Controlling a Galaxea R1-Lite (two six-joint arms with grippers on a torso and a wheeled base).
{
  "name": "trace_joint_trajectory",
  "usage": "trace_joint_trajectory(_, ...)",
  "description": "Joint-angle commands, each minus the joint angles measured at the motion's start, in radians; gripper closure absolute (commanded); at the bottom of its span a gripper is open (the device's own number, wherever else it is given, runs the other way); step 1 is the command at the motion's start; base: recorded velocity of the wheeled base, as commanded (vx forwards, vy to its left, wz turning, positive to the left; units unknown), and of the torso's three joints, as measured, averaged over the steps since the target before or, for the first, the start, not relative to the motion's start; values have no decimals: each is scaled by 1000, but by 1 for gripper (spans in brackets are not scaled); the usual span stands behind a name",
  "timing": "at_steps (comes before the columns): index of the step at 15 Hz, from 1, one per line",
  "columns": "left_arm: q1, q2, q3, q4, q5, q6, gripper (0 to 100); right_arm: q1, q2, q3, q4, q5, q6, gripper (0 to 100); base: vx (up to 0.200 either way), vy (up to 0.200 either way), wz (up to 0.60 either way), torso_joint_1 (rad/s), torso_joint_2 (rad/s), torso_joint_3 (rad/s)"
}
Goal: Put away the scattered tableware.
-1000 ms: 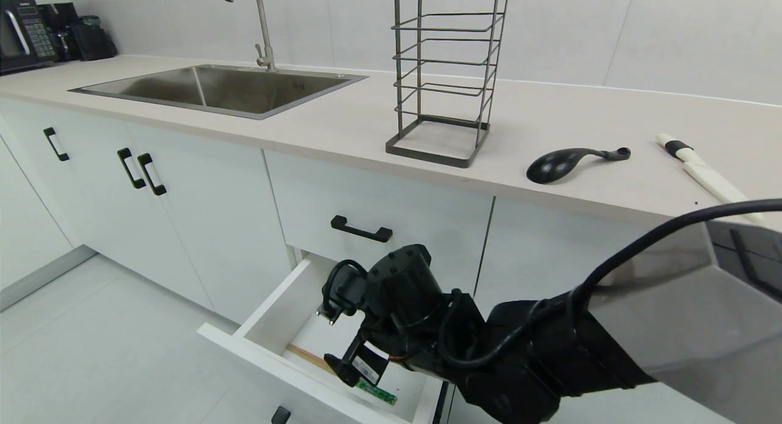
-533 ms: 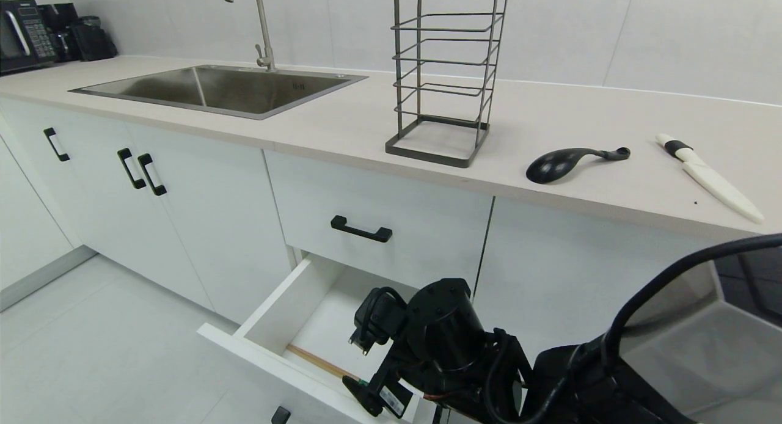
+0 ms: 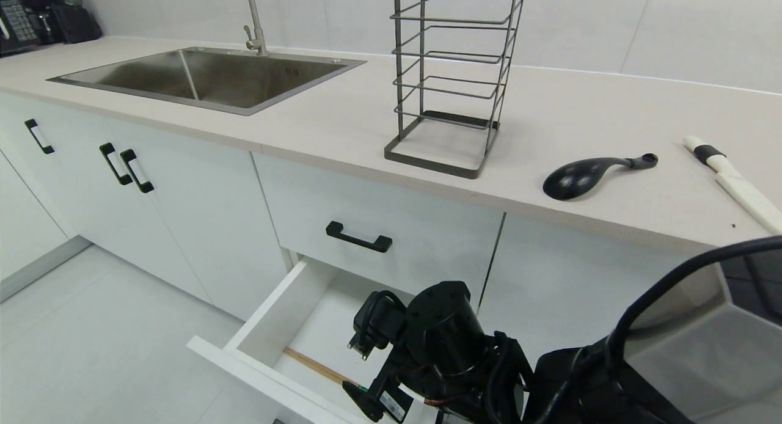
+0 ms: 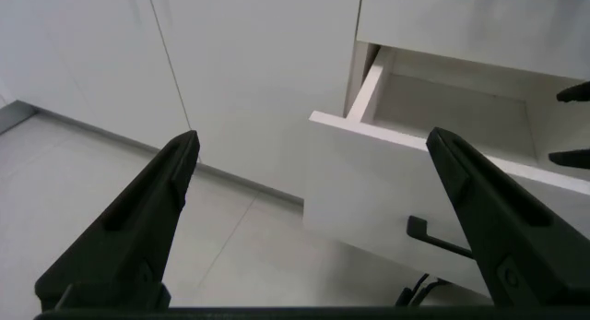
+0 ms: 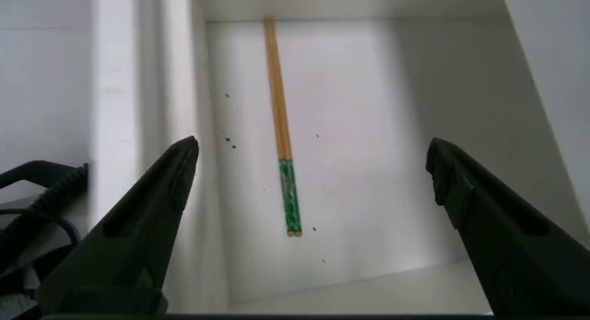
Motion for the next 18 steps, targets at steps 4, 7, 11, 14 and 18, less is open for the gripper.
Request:
trace_joint_trajectory(4, 0, 0, 0, -2, 0, 0, 0, 37, -112, -10, 140, -3, -1, 0, 0, 0, 0, 196, -610, -195)
trace_joint_trajectory(7, 0, 0, 0, -2, 0, 0, 0, 52, -174, -44, 289, -5, -1, 0, 0, 0, 0, 243, -489, -207)
trace_joint_trajectory(11, 0, 0, 0, -2, 0, 0, 0, 51, -192, -35, 304, -1, -10, 0, 0, 0, 0, 135, -485, -220)
trace_joint_trajectory(14, 0, 0, 0, -2, 0, 0, 0, 46, -191, -3, 298, -1, -7, 0, 0, 0, 0, 390, -484, -242)
trace_joint_trajectory(18, 0, 0, 0, -2, 0, 0, 0, 40, -187, -4, 297, -1, -1, 0, 0, 0, 0, 290, -509, -245)
